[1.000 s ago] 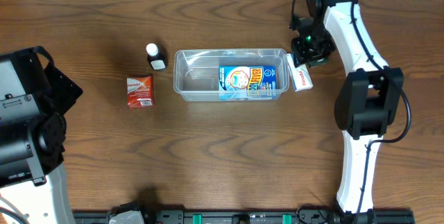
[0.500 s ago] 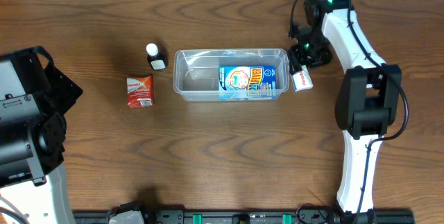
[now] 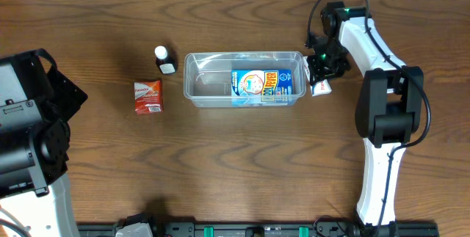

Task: Pack container
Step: 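Lower the right gripper and grasp the white-green Panadol box, then carry the Panadol box left and drop it into the container, then lift the right gripper and move it to the green Zam-Buk box, then grasp the dark green Zam-Buk box with the right gripper, then carry the Zam-Buk box over the container and release it inside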

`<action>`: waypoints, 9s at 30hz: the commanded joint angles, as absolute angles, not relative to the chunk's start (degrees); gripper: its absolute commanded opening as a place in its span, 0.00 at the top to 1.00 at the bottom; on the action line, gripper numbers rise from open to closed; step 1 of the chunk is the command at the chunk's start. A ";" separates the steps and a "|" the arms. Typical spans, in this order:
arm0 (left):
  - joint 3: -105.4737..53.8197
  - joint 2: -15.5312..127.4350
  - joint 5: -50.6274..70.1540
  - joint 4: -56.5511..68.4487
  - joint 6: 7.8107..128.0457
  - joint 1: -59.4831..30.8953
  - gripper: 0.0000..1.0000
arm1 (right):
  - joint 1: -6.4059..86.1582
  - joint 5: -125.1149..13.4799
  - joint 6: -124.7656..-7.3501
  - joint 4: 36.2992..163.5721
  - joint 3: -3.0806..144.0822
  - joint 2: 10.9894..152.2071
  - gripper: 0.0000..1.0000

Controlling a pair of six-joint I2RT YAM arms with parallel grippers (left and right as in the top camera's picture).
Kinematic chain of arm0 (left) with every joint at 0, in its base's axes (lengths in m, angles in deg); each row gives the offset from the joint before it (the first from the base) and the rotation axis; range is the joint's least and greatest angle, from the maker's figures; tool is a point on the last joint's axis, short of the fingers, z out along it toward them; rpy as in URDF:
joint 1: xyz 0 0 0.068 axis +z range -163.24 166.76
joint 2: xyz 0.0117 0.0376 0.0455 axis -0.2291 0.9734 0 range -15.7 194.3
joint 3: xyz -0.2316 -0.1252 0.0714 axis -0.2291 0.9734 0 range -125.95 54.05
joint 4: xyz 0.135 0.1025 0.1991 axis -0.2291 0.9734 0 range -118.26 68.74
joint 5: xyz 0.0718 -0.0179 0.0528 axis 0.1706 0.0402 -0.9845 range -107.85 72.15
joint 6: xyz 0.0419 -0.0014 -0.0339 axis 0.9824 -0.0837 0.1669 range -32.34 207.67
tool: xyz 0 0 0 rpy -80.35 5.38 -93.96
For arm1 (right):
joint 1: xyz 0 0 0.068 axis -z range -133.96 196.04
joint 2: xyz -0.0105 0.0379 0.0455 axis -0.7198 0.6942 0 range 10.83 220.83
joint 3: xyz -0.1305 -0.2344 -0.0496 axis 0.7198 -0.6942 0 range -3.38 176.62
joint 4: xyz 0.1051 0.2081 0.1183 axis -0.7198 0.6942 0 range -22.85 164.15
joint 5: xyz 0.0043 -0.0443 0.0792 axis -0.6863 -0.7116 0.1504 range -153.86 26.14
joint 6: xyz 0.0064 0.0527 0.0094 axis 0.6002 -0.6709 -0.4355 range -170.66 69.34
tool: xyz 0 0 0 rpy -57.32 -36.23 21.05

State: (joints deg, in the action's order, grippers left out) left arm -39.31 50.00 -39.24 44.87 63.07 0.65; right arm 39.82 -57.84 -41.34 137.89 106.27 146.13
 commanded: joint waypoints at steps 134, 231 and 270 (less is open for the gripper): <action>-40.41 50.17 -39.98 45.04 63.37 1.00 0.02 | 43.25 -71.13 -44.57 159.16 143.23 146.07 0.22; -40.41 50.17 -39.98 45.04 63.35 1.00 0.02 | 21.61 -60.18 -60.20 160.82 146.01 146.07 0.51; -40.41 50.17 -39.98 45.04 63.37 1.00 0.02 | 14.88 -67.11 -76.29 154.15 128.13 146.07 0.51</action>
State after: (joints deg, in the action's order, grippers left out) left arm -39.31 50.00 -39.24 44.87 63.04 0.65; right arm 15.21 -65.84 -75.28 153.69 128.43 146.35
